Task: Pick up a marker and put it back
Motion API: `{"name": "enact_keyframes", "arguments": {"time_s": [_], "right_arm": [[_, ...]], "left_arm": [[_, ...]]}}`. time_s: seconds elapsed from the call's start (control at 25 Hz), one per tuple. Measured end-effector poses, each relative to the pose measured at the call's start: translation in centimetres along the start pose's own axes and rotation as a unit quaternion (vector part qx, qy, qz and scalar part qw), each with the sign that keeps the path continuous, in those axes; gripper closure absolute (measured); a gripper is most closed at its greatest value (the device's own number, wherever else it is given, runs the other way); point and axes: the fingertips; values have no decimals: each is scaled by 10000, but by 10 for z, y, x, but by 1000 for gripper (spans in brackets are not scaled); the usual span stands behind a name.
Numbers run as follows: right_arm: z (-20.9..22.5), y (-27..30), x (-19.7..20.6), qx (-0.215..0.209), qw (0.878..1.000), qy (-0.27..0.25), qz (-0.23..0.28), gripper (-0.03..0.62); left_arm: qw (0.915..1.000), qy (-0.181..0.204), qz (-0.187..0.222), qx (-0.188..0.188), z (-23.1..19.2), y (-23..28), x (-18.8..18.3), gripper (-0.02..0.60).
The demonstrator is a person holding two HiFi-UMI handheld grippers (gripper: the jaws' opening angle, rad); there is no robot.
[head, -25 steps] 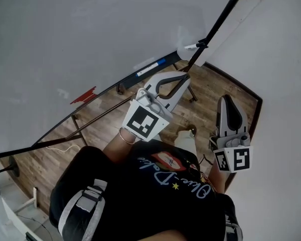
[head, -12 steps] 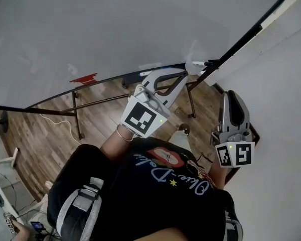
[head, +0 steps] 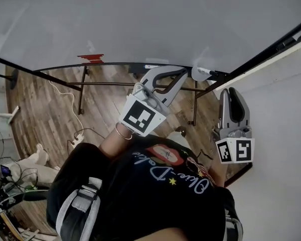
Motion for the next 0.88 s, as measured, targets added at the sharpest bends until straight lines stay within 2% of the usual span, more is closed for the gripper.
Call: {"name": "enact_keyframes", "arguments": {"time_s": [0.24, 0.44, 0.88], "right_arm": [[8, 16, 6, -616, 9980, -15, -118, 522], [14, 27, 15, -1130, 9934, 22, -178, 514], [31, 40, 38, -1622, 9861, 70, -354, 496]], "left_arm": [[9982, 55, -173, -571, -2, 1, -4, 578], [9933, 128, -398, -1078, 1, -2, -1, 578], [9808, 141, -709, -1810, 14, -10, 4, 578]]}}
Point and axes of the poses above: the fingertips, and each gripper's own axes: y forward along the fingers, z to its right, x out of its underside
